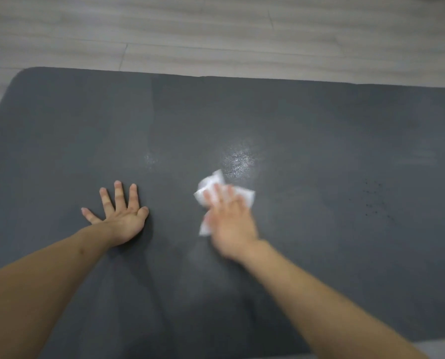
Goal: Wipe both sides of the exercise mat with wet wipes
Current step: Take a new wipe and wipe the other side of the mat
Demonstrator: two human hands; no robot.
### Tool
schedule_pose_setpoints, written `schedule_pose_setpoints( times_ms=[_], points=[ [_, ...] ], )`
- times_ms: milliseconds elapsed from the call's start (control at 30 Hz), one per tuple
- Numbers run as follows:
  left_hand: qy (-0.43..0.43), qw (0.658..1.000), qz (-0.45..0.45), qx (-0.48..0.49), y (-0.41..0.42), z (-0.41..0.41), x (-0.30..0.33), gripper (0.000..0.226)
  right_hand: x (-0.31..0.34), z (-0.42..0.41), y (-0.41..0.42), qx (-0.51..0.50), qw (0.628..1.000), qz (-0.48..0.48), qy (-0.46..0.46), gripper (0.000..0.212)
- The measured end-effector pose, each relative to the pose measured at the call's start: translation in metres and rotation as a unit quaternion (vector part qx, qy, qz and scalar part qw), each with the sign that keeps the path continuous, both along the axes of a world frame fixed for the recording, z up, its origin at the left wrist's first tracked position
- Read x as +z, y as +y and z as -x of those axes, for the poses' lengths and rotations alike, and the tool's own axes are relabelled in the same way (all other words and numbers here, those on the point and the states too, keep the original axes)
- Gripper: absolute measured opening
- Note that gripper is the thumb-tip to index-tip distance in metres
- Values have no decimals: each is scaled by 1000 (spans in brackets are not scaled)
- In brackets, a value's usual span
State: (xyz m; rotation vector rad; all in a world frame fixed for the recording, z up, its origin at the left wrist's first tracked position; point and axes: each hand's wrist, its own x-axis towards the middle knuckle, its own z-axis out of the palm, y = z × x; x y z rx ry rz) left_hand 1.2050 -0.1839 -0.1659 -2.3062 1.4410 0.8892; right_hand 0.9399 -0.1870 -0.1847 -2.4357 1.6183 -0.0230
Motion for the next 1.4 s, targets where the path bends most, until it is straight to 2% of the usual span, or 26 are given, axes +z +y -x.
schedule_pose_setpoints(
  times_ms=[33, 100, 200, 233, 300, 400, 467, 533, 600, 700, 767, 833, 900, 967, 1067, 1200, 1267, 1400],
  points=[
    [-2, 1000, 0, -1, 0, 0, 1, 68, -1, -26, 32, 68, 998, -6, -9, 64],
    [-8, 1000, 2, -3, 0, 0, 1, 68, 1, -46, 60, 138, 988, -73, -17, 61],
    [-6, 1000, 6, -1, -1, 1, 1, 67, 5, -7, 24, 157, 986, -53, -19, 58],
    [-7, 1000, 7, -3, -1, 1, 0, 67, 3, 18, 3, 129, 991, -36, 5, 59],
    [-7, 1000, 7, -3, 1, 0, -1, 68, 3, 84, -46, -6, 999, -11, 46, 59],
    [-5, 1000, 9, -2, 0, 1, 0, 68, 10, 180, -87, -224, 972, -73, 24, 57],
    [-7, 1000, 10, -4, -1, 2, -1, 68, 9, 193, -87, -277, 956, -97, 14, 57],
    [-5, 1000, 6, -1, 1, 1, 0, 68, 8, 163, -71, -281, 955, -91, 12, 59],
    [-7, 1000, 9, -3, 1, 2, 0, 69, 4, 120, -38, -225, 971, -85, 1, 60],
    [-7, 1000, 10, 0, 1, 1, 2, 69, 4, 44, 42, -30, 996, -79, -7, 63],
    [-9, 1000, 9, -3, 2, 3, 2, 69, 2, 10, 87, 76, 995, -71, -9, 63],
    [-9, 1000, 15, -1, 2, 3, 2, 69, 4, 3, 88, 135, 987, -77, -24, 60],
    [-7, 1000, 17, -2, 0, 4, 2, 69, 4, 18, 65, 159, 986, -44, -11, 58],
    [-5, 1000, 15, -2, 1, 3, 1, 69, 3, 47, 23, 98, 995, -18, 9, 56],
    [-4, 1000, 17, -8, 1, 2, -3, 70, 5, 83, -53, -40, 996, -75, 20, 57],
    [1, 1000, 13, -10, -2, -1, -4, 71, 7, 52, -114, -62, 995, -79, 21, 58],
    [9, 1000, 2, -10, -2, -1, -4, 72, 4, 21, -106, -14, 997, -73, 31, 58],
    [19, 1000, -12, -20, -5, -2, -1, 73, 5, -36, -67, 217, 973, -74, 24, 58]
  ],
)
